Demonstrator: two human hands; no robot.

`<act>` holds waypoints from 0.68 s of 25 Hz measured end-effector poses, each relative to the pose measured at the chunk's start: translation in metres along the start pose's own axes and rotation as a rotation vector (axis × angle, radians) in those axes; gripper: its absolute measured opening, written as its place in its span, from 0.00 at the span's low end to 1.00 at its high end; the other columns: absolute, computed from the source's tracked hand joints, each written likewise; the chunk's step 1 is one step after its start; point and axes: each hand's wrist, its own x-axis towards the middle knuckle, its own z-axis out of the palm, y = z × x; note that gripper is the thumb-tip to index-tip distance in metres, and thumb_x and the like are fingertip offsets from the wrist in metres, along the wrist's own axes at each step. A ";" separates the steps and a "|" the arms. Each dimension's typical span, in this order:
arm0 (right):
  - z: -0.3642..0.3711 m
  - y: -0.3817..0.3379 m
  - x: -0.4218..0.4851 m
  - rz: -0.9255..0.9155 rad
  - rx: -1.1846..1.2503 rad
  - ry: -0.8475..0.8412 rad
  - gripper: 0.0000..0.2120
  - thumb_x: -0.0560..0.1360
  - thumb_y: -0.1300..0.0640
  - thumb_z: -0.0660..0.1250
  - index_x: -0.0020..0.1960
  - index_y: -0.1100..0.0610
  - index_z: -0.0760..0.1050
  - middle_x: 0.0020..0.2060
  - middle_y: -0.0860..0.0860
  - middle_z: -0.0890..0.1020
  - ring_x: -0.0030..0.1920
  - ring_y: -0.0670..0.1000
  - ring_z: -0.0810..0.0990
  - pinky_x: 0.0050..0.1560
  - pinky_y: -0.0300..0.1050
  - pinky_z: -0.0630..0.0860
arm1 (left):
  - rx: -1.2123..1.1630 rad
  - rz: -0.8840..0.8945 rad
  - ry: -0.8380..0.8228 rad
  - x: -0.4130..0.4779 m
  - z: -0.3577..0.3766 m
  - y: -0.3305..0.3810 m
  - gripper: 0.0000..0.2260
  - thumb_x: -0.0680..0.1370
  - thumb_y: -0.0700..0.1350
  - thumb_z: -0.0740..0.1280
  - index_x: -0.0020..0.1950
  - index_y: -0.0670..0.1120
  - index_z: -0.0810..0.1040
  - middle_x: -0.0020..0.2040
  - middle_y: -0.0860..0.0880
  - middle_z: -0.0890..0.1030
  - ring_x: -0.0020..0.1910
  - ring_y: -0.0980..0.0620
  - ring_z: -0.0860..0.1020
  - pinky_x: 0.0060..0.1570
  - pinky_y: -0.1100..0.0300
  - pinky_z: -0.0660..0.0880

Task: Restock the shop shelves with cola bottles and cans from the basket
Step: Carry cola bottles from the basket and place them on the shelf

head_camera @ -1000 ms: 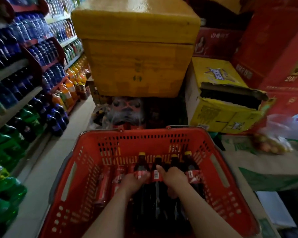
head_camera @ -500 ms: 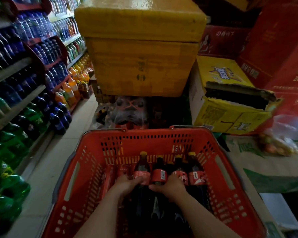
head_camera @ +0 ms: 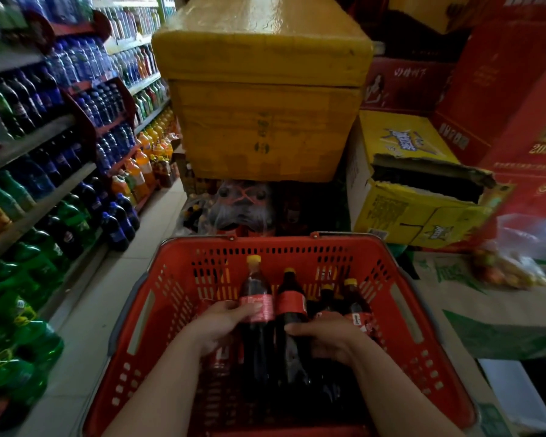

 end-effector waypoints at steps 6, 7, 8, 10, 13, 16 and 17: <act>-0.008 -0.032 -0.034 -0.266 0.105 -0.273 0.17 0.71 0.60 0.75 0.58 0.61 0.80 0.54 0.57 0.85 0.55 0.57 0.84 0.57 0.51 0.79 | -0.179 0.272 -0.057 -0.040 -0.013 0.049 0.19 0.67 0.50 0.73 0.52 0.39 0.82 0.45 0.41 0.85 0.43 0.46 0.84 0.48 0.54 0.79; -0.004 -0.040 -0.040 -0.324 0.110 -0.290 0.17 0.71 0.60 0.74 0.59 0.60 0.80 0.54 0.57 0.85 0.56 0.56 0.83 0.58 0.52 0.79 | -0.167 0.319 -0.027 -0.048 -0.017 0.060 0.19 0.66 0.50 0.74 0.51 0.40 0.82 0.46 0.41 0.85 0.44 0.46 0.83 0.50 0.53 0.78; -0.001 -0.047 -0.045 -0.383 0.107 -0.294 0.17 0.71 0.61 0.74 0.59 0.60 0.80 0.54 0.56 0.85 0.56 0.56 0.83 0.57 0.51 0.79 | -0.162 0.368 -0.003 -0.055 -0.022 0.069 0.20 0.66 0.51 0.77 0.51 0.41 0.82 0.47 0.42 0.85 0.46 0.46 0.83 0.51 0.53 0.77; 0.010 -0.066 -0.055 -0.489 0.097 -0.284 0.17 0.70 0.64 0.73 0.59 0.60 0.80 0.54 0.56 0.85 0.55 0.55 0.84 0.53 0.48 0.80 | -0.192 0.462 0.041 -0.074 -0.030 0.085 0.19 0.66 0.50 0.78 0.51 0.41 0.82 0.47 0.42 0.85 0.45 0.47 0.84 0.47 0.55 0.79; 0.027 -0.099 -0.073 -0.637 0.081 -0.330 0.17 0.69 0.67 0.73 0.58 0.60 0.81 0.51 0.57 0.86 0.52 0.55 0.85 0.52 0.45 0.81 | -0.288 0.607 0.159 -0.109 -0.035 0.100 0.07 0.73 0.43 0.71 0.48 0.42 0.82 0.40 0.47 0.85 0.37 0.53 0.84 0.37 0.62 0.80; 0.045 -0.124 -0.086 -0.728 0.068 -0.418 0.15 0.69 0.67 0.73 0.53 0.56 0.82 0.50 0.55 0.86 0.51 0.53 0.85 0.53 0.43 0.81 | -0.348 0.721 0.298 -0.143 -0.039 0.103 0.10 0.71 0.47 0.69 0.47 0.43 0.81 0.40 0.48 0.85 0.38 0.52 0.84 0.37 0.62 0.79; 0.052 -0.130 -0.088 -0.738 0.068 -0.466 0.15 0.68 0.67 0.73 0.53 0.56 0.82 0.50 0.55 0.86 0.51 0.54 0.85 0.53 0.44 0.81 | -0.360 0.743 0.353 -0.154 -0.039 0.101 0.11 0.70 0.49 0.69 0.47 0.43 0.82 0.41 0.47 0.85 0.39 0.52 0.84 0.37 0.62 0.79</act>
